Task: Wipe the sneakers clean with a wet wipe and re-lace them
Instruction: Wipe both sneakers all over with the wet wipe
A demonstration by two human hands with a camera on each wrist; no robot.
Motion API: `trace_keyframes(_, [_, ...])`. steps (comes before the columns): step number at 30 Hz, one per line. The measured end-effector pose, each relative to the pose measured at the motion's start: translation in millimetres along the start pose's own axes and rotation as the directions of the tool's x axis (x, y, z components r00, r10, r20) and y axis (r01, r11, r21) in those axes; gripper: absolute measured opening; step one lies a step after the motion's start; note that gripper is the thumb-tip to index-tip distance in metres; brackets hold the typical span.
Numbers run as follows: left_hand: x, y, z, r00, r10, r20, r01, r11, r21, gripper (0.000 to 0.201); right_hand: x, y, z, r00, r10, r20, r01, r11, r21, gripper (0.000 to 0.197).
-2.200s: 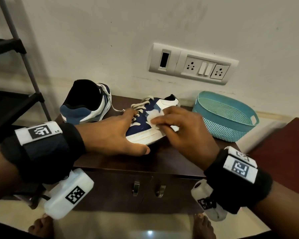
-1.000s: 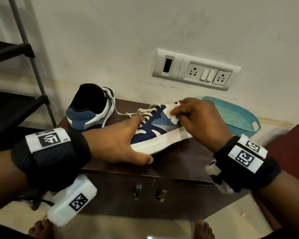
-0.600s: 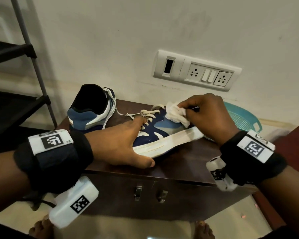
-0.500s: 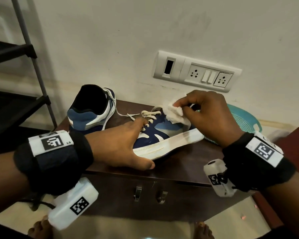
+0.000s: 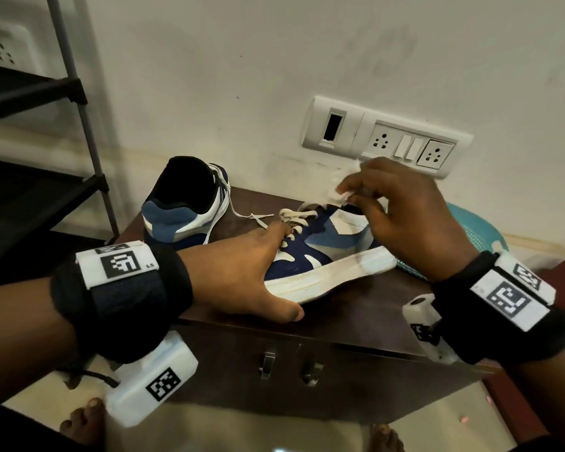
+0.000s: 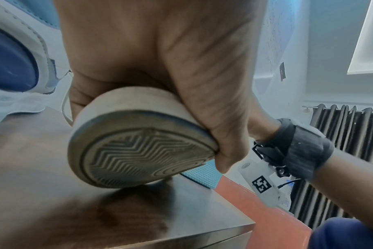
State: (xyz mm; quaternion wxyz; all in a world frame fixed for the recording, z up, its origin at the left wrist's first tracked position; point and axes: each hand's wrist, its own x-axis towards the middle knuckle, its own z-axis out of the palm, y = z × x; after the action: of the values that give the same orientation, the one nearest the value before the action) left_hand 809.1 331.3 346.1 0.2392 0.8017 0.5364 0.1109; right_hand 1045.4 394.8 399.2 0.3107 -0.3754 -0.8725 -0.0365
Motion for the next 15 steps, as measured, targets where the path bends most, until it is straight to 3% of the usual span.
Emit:
trace_keyframes(3, [-0.7, 0.6, 0.4, 1.0, 0.006, 0.005, -0.006, 1.0, -0.007, 0.107, -4.2, -19.2, 21.0, 0.945, -0.159, 0.287, 0.171, 0.985, -0.017, 0.024])
trace_keyframes(5, [-0.6, 0.5, 0.3, 1.0, 0.006, 0.006, -0.006, 1.0, 0.003, 0.107, -4.2, -16.6, 27.4, 0.909, -0.176, 0.377, 0.206, 0.978, -0.04, 0.022])
trace_keyframes(8, [-0.8, 0.0, 1.1, 1.0, -0.005, -0.002, 0.005, 1.0, 0.022, 0.106, 9.1, 11.9, 18.7, 0.943, -0.062, 0.327, 0.128, 0.975, -0.184, 0.028])
trace_keyframes(10, [-0.2, 0.6, 1.1, 1.0, -0.005, -0.002, 0.005, 0.999, 0.031, 0.106, 12.4, 17.0, 13.6, 0.963, -0.018, 0.268, 0.072, 0.979, -0.193, 0.028])
trace_keyframes(12, [0.1, 0.5, 1.0, 1.0, -0.005, 0.004, 0.005, 1.0, 0.029, 0.107, 9.5, 2.0, 15.8, 0.963, -0.081, 0.258, 0.107, 0.99, -0.089, 0.025])
trace_keyframes(15, [1.1, -0.3, 0.7, 1.0, 0.003, 0.006, -0.003, 1.0, 0.019, 0.107, 3.8, -20.2, 21.5, 0.92, -0.155, 0.359, 0.164, 0.986, 0.006, 0.026])
